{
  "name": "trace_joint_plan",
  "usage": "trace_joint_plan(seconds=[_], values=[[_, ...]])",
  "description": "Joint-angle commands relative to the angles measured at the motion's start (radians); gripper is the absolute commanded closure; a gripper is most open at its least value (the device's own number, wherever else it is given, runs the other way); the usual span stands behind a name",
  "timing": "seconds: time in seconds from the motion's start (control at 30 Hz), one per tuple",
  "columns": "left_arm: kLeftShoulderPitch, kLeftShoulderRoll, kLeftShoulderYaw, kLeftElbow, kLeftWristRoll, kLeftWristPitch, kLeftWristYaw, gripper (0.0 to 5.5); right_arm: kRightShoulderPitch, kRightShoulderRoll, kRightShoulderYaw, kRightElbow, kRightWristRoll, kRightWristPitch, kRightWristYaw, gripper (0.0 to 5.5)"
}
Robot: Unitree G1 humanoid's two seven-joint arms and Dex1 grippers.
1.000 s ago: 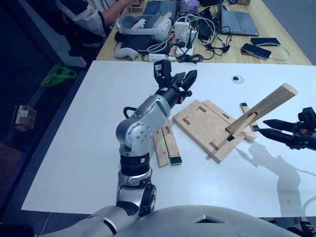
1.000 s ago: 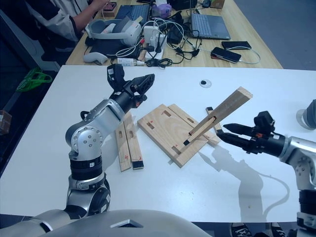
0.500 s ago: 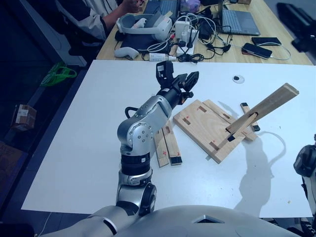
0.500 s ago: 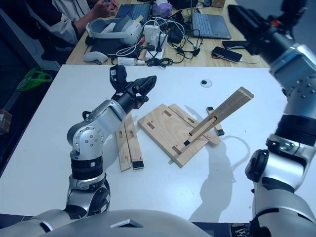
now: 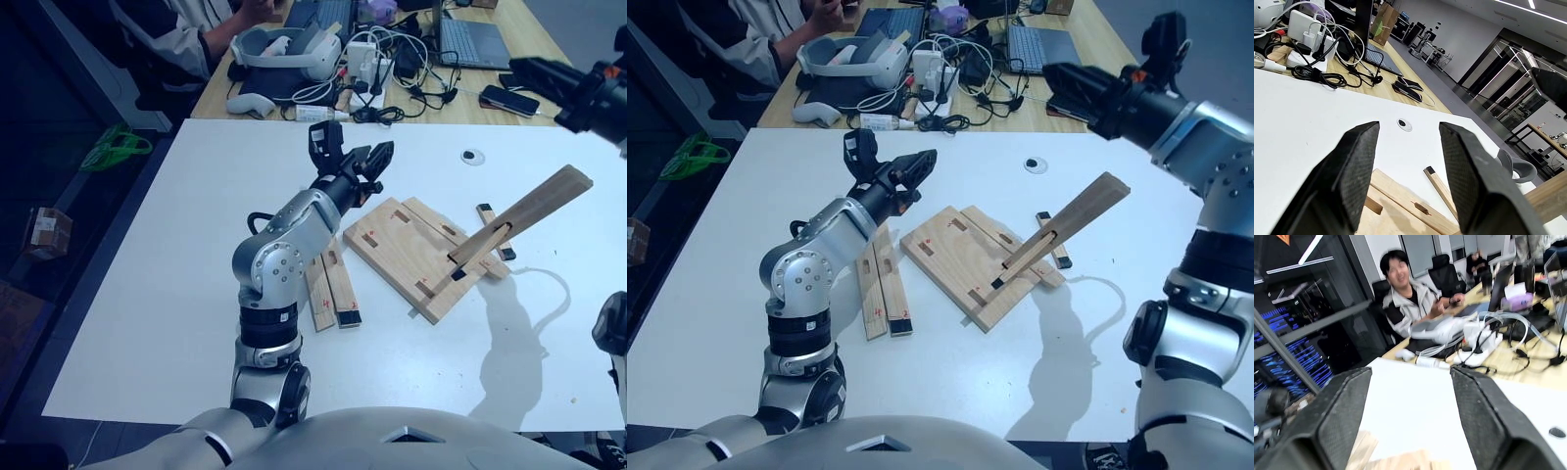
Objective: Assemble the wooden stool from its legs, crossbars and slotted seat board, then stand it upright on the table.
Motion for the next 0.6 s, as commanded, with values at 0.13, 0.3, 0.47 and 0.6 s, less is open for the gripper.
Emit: trace_joint_plan(seconds=[0.13,0.3,0.47,0.6], values=[[0.001,-0.007,-0.004,0.000,0.016,-0.002,0.012,3.24,0.189,0.075,0.036,-0.106,0.003,0.041,-0.045,2.51],[0.000,-0.006,-0.005,0.001,0.017,-0.002,0.010,3.24,0.242,0.131,0.066,-0.146,0.005,0.040,-0.078,2.51],[-0.005,-0.009,-0.007,0.005,0.021,-0.006,0.007,3.24,0.211,0.162,0.084,-0.147,-0.005,0.019,-0.107,2.51],[-0.003,-0.009,-0.005,0.005,0.026,-0.007,0.002,3.24,0.098,0.157,0.027,-0.110,0.028,0.002,-0.131,2.51]])
